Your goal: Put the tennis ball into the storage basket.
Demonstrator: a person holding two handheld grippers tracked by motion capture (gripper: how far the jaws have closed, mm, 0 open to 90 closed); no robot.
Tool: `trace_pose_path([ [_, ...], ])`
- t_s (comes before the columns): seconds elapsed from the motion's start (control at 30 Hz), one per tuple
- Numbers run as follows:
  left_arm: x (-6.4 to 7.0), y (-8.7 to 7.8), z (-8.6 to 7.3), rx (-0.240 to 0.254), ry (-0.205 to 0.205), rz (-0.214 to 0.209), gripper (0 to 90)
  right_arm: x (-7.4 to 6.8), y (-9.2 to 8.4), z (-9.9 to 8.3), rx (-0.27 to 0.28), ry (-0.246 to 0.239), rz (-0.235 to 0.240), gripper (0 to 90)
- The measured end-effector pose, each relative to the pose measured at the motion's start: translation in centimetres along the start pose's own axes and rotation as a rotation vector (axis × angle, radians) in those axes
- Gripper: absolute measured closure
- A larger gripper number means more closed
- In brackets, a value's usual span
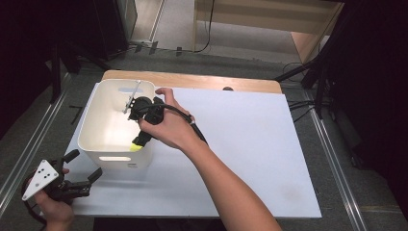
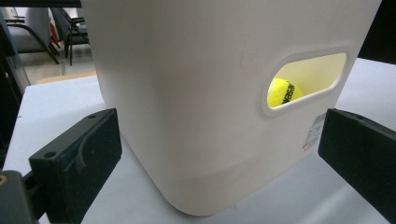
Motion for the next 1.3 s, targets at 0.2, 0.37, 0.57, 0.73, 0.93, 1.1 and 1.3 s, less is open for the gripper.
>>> trace_pose_path([
  [0.2,0.0,0.0,0.0,-0.002,0.001,0.0,0.0,-0.2,-1.0,-0.8,0.017,0.024,-0.003,0.0],
  [0.37,0.0,0.0,0.0,-0.002,0.0,0.0,0.0,0.0,-1.5,-1.6,0.043,0.045,-0.009,0.0],
  [0.57,0.0,0.0,0.0,-0.006,0.004,0.002,0.0,0.1,-2.1,-3.0,0.043,0.061,-0.015,0.0],
  [0.73,0.0,0.0,0.0,-0.006,0.006,0.001,0.0,0.4,-2.7,-4.2,0.049,0.078,-0.027,0.0],
  [0.93,0.0,0.0,0.0,-0.008,0.007,0.001,0.0,0.5,-3.1,-5.9,0.044,0.105,-0.042,0.0],
  [1.1,0.0,0.0,0.0,-0.007,0.007,0.001,0.0,0.6,-3.3,-7.1,0.047,0.118,-0.048,0.0],
  [1.3,0.1,0.1,0.0,-0.008,0.006,0.001,0.0,1.0,-3.6,-8.9,0.053,0.14,-0.062,0.0],
])
Point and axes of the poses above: each handheld gripper's, and its own axes: y roughly forward along the jaws, z roughly out of its top, x roughly to its right, the point moved 4 cm from there along y, roughly forward along the jaws, and after that the axes turned 5 degrees about x, right-handed, at the moved point
